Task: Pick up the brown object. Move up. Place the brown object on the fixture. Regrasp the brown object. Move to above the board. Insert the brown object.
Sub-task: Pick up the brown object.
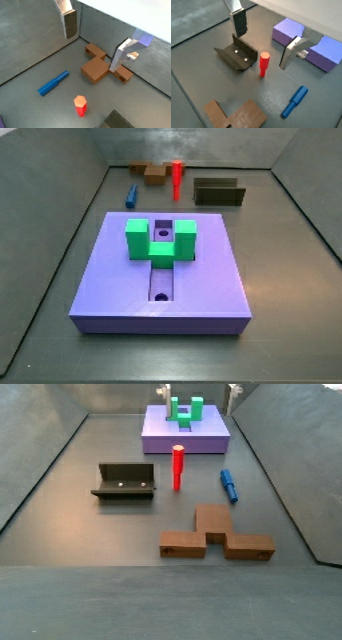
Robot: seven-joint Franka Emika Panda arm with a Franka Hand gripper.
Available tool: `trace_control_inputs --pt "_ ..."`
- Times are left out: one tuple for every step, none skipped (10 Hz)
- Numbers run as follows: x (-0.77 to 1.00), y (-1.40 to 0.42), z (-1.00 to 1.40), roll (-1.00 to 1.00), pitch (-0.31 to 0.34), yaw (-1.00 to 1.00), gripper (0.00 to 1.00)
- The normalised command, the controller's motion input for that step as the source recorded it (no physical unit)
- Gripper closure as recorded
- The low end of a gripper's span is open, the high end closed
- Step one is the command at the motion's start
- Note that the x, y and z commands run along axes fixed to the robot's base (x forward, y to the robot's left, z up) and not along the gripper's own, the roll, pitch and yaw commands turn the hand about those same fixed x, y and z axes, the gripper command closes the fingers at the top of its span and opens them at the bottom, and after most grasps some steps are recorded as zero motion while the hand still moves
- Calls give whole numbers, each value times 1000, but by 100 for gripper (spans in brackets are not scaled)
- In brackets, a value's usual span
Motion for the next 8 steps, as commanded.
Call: trace_control_inputs --pt "0 454 -957 -64 -19 -271 0" --pt "0 497 -1000 -34 -27 -260 0" --pt "0 463 -1000 -1 -31 -246 0" --pt "0 357 -1000 -31 -30 -203 0" --pt "97 100 -989 -60 -59 -77 0" --pt "0 0 -1000 0 -77 -43 0" --pt "-14 0 -1000 0 -70 -86 0" --pt "-89 49 -1000 0 -73 -77 0"
